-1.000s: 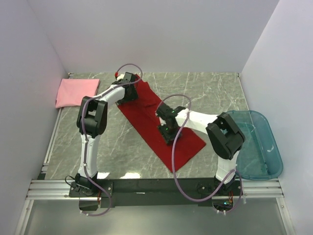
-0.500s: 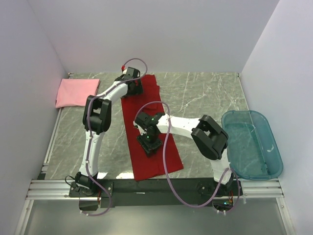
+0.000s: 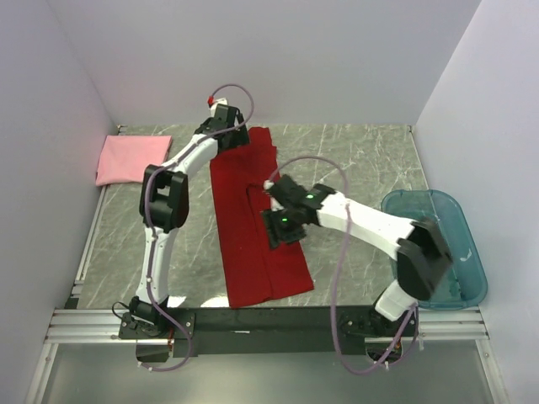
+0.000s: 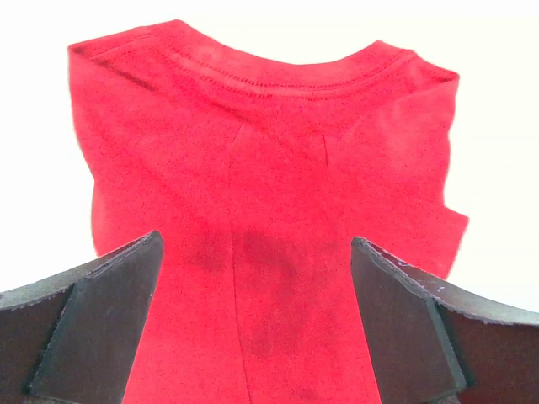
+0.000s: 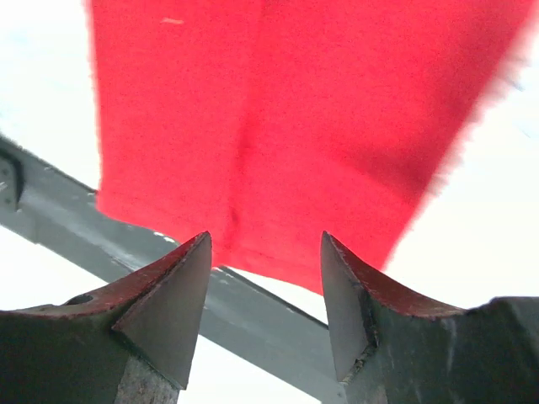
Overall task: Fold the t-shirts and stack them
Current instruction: Fold the tshirt
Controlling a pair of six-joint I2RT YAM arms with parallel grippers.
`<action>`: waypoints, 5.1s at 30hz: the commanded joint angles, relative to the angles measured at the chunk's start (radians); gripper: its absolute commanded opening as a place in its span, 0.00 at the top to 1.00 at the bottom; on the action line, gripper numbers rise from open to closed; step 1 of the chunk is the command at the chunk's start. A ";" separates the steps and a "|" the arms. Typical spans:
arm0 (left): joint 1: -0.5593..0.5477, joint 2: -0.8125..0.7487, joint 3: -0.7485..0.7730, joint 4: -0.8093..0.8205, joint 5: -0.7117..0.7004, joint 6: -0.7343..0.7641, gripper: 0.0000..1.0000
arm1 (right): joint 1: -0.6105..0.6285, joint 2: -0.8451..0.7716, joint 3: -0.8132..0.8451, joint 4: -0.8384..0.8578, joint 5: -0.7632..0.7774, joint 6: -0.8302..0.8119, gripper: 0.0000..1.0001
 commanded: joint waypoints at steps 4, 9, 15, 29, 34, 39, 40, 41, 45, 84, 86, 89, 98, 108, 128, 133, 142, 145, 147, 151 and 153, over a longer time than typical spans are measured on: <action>-0.030 -0.411 -0.255 -0.102 -0.030 -0.129 0.01 | -0.060 -0.174 -0.273 0.016 0.066 0.079 0.40; -0.117 -0.744 -0.552 -0.308 -0.068 -0.277 0.01 | -0.091 -0.303 -0.439 0.088 0.039 0.151 0.44; -0.246 -1.077 -1.022 -0.481 0.045 -0.458 0.02 | -0.103 -0.326 -0.541 0.120 0.018 0.181 0.44; -0.459 -1.168 -1.338 -0.455 0.272 -0.639 0.17 | -0.103 -0.196 -0.548 0.168 -0.042 0.174 0.66; -0.523 -1.093 -1.338 -0.414 0.307 -0.633 0.23 | -0.100 -0.186 -0.539 0.163 -0.037 0.168 0.79; -0.548 -1.036 -1.330 -0.403 0.318 -0.631 0.32 | -0.100 -0.196 -0.542 0.163 -0.036 0.168 0.92; -0.554 -1.033 -1.330 -0.402 0.321 -0.633 0.33 | -0.099 -0.200 -0.542 0.164 -0.036 0.168 0.92; -0.557 -1.023 -1.329 -0.405 0.323 -0.634 0.38 | -0.098 -0.200 -0.542 0.161 -0.034 0.166 0.92; -0.580 -1.010 -1.336 -0.385 0.338 -0.634 0.46 | -0.099 -0.208 -0.539 0.158 -0.036 0.168 0.92; -0.203 -0.975 -1.080 -0.406 0.288 -0.344 0.99 | -0.223 -0.171 -0.083 0.003 0.047 0.054 1.00; -0.134 -0.938 -1.039 -0.391 0.262 -0.306 0.99 | -0.246 -0.137 -0.023 0.038 0.067 0.047 1.00; -0.076 -0.889 -0.982 -0.343 0.214 -0.258 0.99 | -0.269 -0.067 0.052 0.068 0.087 0.016 1.00; 0.004 -0.795 -0.910 -0.213 0.171 -0.192 0.99 | -0.318 0.096 0.190 0.135 0.083 -0.041 1.00; 0.026 -0.690 -0.856 -0.122 0.130 -0.137 0.99 | -0.355 0.235 0.267 0.187 0.070 -0.061 1.00; 0.029 -0.627 -0.827 -0.082 0.028 -0.151 0.38 | -0.378 0.316 0.275 0.275 0.092 -0.044 0.75; 0.015 -0.760 -0.841 -0.122 -0.001 -0.202 0.15 | -0.344 0.220 0.236 0.284 0.142 -0.033 0.59; -0.187 -0.926 -1.031 -0.029 -0.024 -0.370 0.47 | -0.243 0.125 0.129 0.397 0.044 0.003 0.62; -0.224 -0.886 -1.062 0.006 0.007 -0.409 0.60 | -0.217 0.163 0.112 0.439 0.001 0.023 0.71; -0.241 -0.855 -1.066 0.031 0.025 -0.421 0.65 | -0.207 0.199 0.107 0.485 -0.020 0.036 0.75; -0.250 -0.776 -1.083 0.069 0.056 -0.441 0.70 | -0.181 0.269 0.109 0.554 -0.049 0.051 0.83; -0.252 -0.757 -1.098 0.082 0.086 -0.453 0.71 | -0.177 0.291 0.110 0.575 -0.059 0.056 0.84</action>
